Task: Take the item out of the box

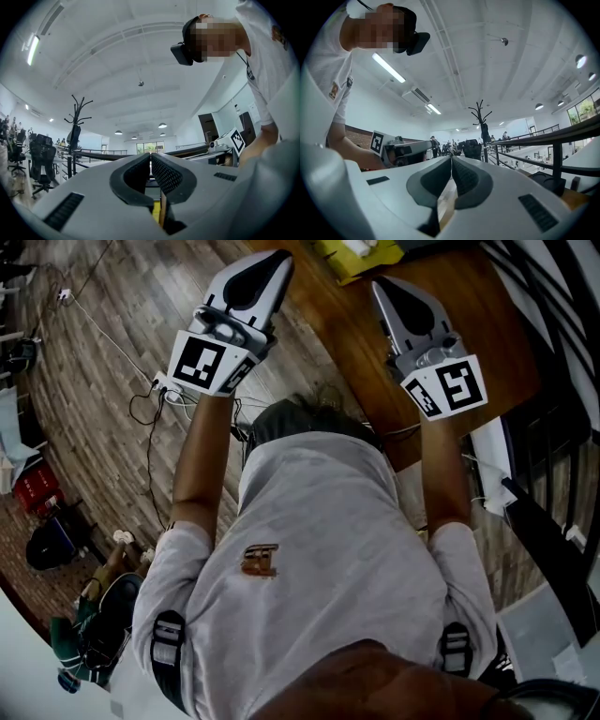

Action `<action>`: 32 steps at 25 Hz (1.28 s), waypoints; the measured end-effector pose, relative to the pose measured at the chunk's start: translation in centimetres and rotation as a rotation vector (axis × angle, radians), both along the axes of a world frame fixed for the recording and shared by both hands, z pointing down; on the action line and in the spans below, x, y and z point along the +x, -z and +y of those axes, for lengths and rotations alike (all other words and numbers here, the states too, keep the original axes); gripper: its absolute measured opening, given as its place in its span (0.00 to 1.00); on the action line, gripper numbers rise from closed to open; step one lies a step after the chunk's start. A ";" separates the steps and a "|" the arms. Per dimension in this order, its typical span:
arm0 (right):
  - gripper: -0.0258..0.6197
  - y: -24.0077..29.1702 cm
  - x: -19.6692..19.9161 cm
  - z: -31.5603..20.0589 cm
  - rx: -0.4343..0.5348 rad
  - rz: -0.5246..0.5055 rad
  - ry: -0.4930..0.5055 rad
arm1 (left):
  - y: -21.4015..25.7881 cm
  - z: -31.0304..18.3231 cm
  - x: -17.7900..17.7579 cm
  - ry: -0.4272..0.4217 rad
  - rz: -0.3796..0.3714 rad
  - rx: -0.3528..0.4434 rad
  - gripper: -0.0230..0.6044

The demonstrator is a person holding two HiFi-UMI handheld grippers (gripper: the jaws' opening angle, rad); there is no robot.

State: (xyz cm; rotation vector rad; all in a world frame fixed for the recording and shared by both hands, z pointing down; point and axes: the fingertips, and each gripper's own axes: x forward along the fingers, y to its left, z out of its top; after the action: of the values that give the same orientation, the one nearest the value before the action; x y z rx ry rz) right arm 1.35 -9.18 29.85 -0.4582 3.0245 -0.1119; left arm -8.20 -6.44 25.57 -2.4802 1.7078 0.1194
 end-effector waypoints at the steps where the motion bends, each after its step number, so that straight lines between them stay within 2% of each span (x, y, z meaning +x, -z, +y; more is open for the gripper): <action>1: 0.09 0.0 -0.3 -0.5 -0.001 0.002 -0.007 | 0.0 -0.5 -0.2 -0.004 -0.001 -0.003 0.08; 7: 0.09 -0.2 -1.6 -2.6 -0.007 0.017 -0.046 | -0.2 -3.0 -1.1 -0.055 0.002 -0.007 0.08; 13: 0.09 -0.5 -3.3 -4.8 -0.012 0.043 -0.125 | -0.9 -6.2 -3.4 -0.122 -0.023 -0.023 0.08; 24: 0.09 -1.6 -6.6 -9.7 -0.039 0.095 -0.291 | -2.4 -12.6 -6.5 -0.305 -0.092 -0.045 0.08; 32: 0.09 -2.2 -7.9 -12.1 -0.042 0.130 -0.375 | -4.3 -16.3 -6.4 -0.476 -0.236 -0.052 0.08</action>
State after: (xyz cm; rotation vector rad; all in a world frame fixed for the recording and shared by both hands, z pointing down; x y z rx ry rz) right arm -6.51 -21.31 32.02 -1.0622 2.9974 -0.1247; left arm -14.57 -22.74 29.85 -2.7583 1.0240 -0.1694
